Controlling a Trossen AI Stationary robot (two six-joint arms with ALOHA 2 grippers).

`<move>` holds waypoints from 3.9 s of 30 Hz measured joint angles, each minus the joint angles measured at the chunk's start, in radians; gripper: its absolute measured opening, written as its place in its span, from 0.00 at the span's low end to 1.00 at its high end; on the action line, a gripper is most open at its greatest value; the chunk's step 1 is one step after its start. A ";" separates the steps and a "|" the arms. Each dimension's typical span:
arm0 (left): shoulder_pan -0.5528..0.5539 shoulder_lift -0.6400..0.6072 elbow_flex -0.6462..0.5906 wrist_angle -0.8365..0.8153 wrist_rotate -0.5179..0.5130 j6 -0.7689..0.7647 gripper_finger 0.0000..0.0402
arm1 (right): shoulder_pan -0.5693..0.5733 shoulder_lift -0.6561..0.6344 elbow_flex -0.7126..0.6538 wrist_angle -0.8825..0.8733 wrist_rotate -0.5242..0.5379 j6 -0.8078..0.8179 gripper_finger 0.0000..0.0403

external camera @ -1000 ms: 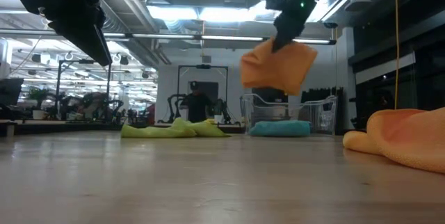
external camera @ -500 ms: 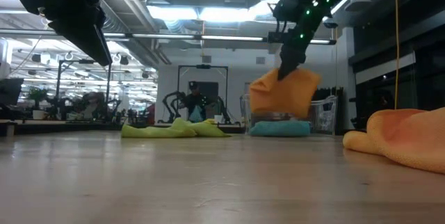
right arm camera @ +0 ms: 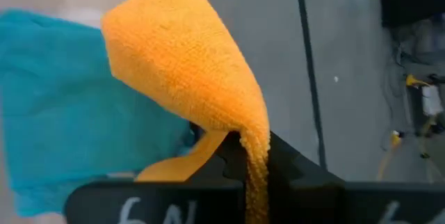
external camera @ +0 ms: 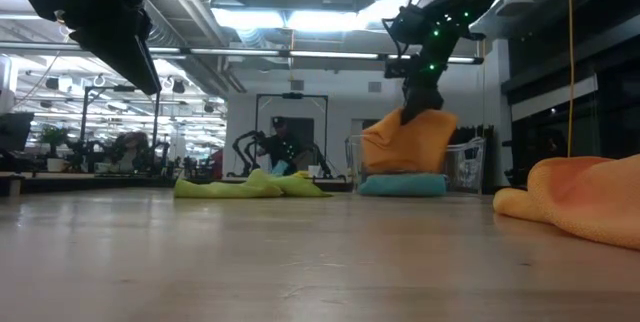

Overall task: Fold microfiber towels
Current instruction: Put the folded yellow microfiber cloth into the transparent bin, then fold the yellow microfiber cloth

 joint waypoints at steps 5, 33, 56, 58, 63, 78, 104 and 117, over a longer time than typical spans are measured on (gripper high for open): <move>0.000 0.000 0.000 0.000 0.000 0.000 0.33 | 0.000 0.000 0.000 0.006 0.068 -0.076 0.04; 0.000 0.000 0.000 0.000 0.001 -0.004 0.33 | 0.101 0.000 0.001 -0.208 -0.279 0.139 0.34; 0.000 0.000 0.000 0.000 0.001 -0.004 0.33 | 0.349 -0.012 0.001 -0.210 -0.626 0.483 0.34; 0.000 0.000 0.000 0.000 0.001 -0.004 0.33 | 0.389 -0.028 0.001 -0.315 -0.664 0.515 0.34; 0.000 0.000 0.000 0.015 -0.004 -0.004 0.33 | 0.524 -0.056 0.000 -0.518 -0.665 0.626 0.34; 0.000 0.000 0.000 0.083 -0.007 -0.004 0.33 | 0.895 -0.110 -0.027 -0.665 -0.436 0.767 0.34; 0.000 0.000 0.000 0.153 -0.007 -0.004 0.33 | 0.896 -0.625 -0.852 -0.020 0.100 1.243 0.34; 0.000 0.000 0.000 0.179 -0.007 -0.004 0.33 | 0.718 -0.559 -0.851 0.055 0.027 1.076 0.34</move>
